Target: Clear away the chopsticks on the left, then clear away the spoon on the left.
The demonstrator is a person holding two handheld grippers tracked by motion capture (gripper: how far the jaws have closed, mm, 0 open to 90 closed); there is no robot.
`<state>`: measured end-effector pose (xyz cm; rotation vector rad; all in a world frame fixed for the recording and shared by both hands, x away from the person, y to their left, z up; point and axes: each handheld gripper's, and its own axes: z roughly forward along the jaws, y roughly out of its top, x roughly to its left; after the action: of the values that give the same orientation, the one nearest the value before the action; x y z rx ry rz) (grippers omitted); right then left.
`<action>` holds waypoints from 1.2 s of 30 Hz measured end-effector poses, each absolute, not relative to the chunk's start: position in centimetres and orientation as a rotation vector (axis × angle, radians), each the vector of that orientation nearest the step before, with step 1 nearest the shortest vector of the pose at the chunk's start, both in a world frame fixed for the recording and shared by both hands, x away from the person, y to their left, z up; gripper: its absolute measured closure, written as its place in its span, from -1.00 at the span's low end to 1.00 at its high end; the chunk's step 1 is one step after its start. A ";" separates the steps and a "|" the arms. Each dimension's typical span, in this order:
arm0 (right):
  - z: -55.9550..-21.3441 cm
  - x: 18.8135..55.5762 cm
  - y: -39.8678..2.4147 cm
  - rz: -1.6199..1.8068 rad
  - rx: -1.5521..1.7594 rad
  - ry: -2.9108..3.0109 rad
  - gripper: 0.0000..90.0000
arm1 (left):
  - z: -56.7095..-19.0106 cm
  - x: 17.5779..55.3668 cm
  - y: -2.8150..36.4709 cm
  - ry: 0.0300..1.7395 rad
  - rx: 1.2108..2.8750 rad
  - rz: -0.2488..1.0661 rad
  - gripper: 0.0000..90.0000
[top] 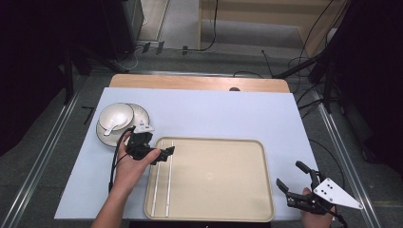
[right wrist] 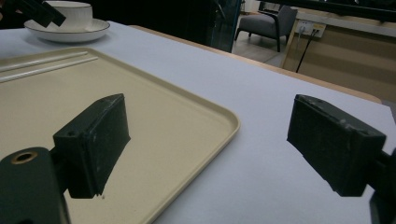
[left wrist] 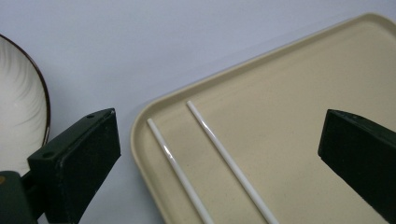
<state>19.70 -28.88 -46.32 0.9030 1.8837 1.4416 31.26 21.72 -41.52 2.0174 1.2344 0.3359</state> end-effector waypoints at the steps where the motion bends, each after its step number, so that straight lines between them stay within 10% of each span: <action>1: -46.3 19.8 -28.8 1.441 0.896 1.887 -0.71 | -41.3 31.2 22.3 1.244 2.007 0.350 -1.00; 36: -46.4 20.1 -28.3 1.446 0.883 1.909 -0.71 | -37.1 30.3 33.1 1.477 1.719 0.545 -0.85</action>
<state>20.06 -28.27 -46.36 0.8826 1.9089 1.4459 30.34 33.07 -37.11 1.7194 1.4774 0.5449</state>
